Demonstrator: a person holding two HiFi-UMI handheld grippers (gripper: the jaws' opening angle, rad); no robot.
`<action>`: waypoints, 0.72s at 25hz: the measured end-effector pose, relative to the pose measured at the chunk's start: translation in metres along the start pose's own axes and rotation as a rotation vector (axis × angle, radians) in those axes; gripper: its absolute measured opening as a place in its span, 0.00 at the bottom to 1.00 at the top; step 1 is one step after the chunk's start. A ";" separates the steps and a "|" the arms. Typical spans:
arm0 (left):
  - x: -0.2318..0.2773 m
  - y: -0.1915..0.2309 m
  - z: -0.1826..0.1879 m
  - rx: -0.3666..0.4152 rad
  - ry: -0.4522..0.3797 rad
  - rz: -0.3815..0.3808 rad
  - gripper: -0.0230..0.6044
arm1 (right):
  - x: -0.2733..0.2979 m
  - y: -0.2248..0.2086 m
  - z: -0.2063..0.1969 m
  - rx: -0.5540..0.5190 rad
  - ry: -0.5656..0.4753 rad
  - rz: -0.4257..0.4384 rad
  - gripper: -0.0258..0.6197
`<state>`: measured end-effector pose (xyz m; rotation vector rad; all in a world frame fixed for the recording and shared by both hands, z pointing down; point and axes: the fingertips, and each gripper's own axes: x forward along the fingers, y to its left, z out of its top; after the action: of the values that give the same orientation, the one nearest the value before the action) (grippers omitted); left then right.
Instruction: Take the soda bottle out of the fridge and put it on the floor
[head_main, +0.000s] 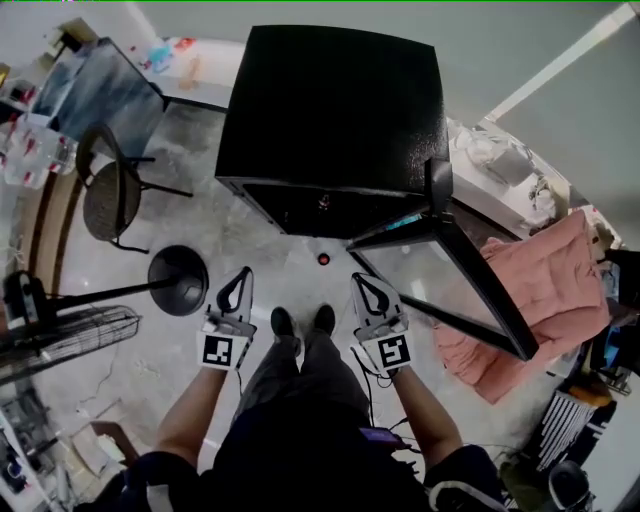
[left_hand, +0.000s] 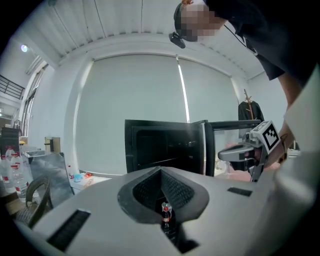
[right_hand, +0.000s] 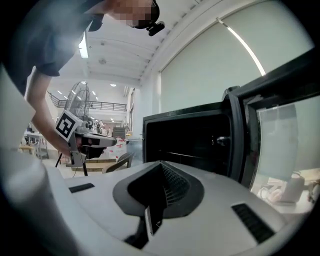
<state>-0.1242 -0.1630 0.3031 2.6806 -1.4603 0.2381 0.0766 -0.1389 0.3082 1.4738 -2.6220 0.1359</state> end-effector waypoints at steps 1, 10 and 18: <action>-0.003 0.000 0.006 0.002 -0.002 0.001 0.07 | -0.002 0.000 0.007 -0.004 -0.001 -0.004 0.07; -0.025 0.003 0.067 0.001 -0.040 0.032 0.07 | -0.023 0.000 0.077 0.005 -0.018 -0.038 0.07; -0.045 0.001 0.086 -0.012 -0.066 0.041 0.07 | -0.039 0.003 0.117 -0.017 -0.069 -0.050 0.07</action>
<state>-0.1405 -0.1386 0.2103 2.6760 -1.5304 0.1436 0.0866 -0.1210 0.1862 1.5647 -2.6301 0.0584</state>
